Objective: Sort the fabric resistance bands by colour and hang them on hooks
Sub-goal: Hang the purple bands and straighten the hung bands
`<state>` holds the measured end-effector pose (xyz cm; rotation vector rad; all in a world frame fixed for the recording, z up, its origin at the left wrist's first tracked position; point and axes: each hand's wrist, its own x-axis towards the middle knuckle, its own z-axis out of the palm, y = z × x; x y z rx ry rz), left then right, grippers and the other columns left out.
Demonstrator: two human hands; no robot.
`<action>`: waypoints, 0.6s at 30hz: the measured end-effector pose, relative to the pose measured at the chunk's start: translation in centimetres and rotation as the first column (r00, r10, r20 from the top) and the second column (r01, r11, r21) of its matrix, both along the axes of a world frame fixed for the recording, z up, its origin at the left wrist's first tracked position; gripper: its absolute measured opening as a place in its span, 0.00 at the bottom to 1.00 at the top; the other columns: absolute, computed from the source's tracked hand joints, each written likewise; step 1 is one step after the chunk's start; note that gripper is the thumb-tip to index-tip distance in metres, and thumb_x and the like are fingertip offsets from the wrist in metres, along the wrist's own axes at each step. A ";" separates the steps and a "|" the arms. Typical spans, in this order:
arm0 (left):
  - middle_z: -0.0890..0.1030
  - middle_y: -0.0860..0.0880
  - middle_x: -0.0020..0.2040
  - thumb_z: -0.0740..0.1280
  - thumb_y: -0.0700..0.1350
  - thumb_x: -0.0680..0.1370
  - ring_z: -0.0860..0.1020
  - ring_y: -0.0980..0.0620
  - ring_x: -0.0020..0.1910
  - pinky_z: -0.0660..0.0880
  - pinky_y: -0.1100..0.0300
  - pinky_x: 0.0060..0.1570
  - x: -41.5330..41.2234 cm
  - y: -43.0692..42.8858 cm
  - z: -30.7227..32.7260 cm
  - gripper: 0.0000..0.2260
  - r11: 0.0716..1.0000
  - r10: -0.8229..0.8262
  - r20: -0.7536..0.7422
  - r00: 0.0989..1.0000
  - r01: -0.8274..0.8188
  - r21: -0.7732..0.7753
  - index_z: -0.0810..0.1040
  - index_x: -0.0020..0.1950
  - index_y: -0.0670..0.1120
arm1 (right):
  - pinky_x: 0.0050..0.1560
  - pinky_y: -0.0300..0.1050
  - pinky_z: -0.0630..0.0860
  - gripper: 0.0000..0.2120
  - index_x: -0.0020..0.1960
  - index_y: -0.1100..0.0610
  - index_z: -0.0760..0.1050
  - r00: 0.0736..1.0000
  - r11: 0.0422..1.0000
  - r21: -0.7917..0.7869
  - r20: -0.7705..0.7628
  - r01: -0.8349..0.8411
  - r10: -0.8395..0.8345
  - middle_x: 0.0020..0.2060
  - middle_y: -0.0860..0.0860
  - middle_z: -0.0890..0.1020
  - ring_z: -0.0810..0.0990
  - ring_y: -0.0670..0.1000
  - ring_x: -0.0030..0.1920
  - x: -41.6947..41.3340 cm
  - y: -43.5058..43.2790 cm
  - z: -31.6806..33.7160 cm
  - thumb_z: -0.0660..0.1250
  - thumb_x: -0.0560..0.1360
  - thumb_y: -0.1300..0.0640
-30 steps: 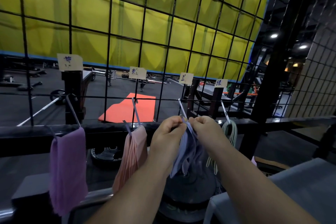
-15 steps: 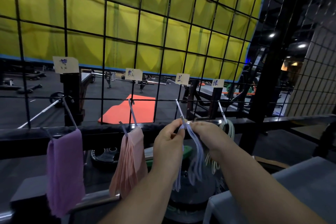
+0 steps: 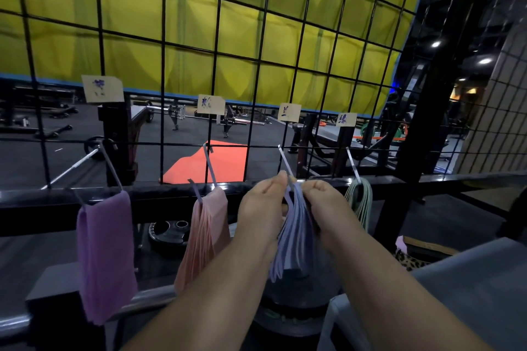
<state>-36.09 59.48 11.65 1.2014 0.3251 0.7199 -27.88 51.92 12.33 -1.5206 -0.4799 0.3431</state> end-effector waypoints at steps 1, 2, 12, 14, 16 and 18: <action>0.80 0.49 0.35 0.65 0.54 0.79 0.74 0.50 0.32 0.68 0.62 0.32 0.1 0.2 0.3 0.12 1.000 0.021 -0.018 1.000 -0.020 0.006 0.84 0.47 0.48 | 0.54 0.59 0.79 0.09 0.51 0.57 0.78 1.000 1.000 -0.012 0.007 0.003 -0.003 0.46 0.60 0.84 0.82 0.58 0.44 0.1 0.0 0.0 0.64 0.80 0.52; 0.78 0.51 0.32 0.65 0.54 0.79 0.72 0.52 0.28 0.67 0.63 0.30 0.3 0.3 0.5 0.12 0.999 0.039 -0.032 0.999 -0.039 0.026 0.83 0.46 0.48 | 0.54 0.57 0.78 0.09 0.51 0.56 0.78 1.000 1.000 -0.022 0.017 0.008 -0.008 0.47 0.59 0.84 0.82 0.58 0.45 0.1 0.0 -0.1 0.63 0.80 0.52; 0.84 0.49 0.41 0.65 0.48 0.80 0.80 0.52 0.37 0.74 0.60 0.36 -0.1 -0.3 1.2 0.09 0.999 -0.024 0.008 1.000 0.023 0.036 0.82 0.47 0.47 | 0.49 0.53 0.79 0.19 0.53 0.57 0.83 0.984 0.973 0.218 -0.137 -0.081 0.113 0.48 0.59 0.85 0.84 0.58 0.49 -0.9 -0.1 -1.9 0.58 0.83 0.46; 0.82 0.49 0.38 0.64 0.48 0.80 0.78 0.54 0.30 0.72 0.62 0.31 -0.3 -0.4 1.2 0.09 1.000 -0.020 0.010 1.000 0.020 0.019 0.82 0.45 0.48 | 0.42 0.49 0.80 0.19 0.53 0.58 0.82 0.979 0.970 0.229 -0.159 -0.085 0.123 0.45 0.57 0.86 0.85 0.55 0.42 -1.3 0.0 -2.0 0.59 0.82 0.46; 0.80 0.48 0.33 0.64 0.48 0.81 0.74 0.56 0.23 0.69 0.66 0.24 -0.5 -0.4 1.3 0.11 0.997 -0.052 0.036 0.998 0.053 -0.047 0.81 0.42 0.47 | 0.42 0.48 0.81 0.18 0.54 0.57 0.82 0.978 0.969 0.234 -0.171 -0.076 0.118 0.43 0.55 0.86 0.85 0.54 0.40 -1.6 0.1 -2.1 0.59 0.82 0.46; 0.78 0.49 0.29 0.64 0.48 0.81 0.73 0.56 0.21 0.67 0.67 0.21 -0.8 -0.4 1.7 0.12 0.985 -0.097 0.072 0.993 0.107 -0.136 0.80 0.41 0.45 | 0.50 0.52 0.80 0.19 0.52 0.54 0.83 0.984 0.972 0.219 -0.137 -0.084 0.116 0.46 0.56 0.86 0.85 0.56 0.45 -1.6 0.3 -2.0 0.57 0.83 0.45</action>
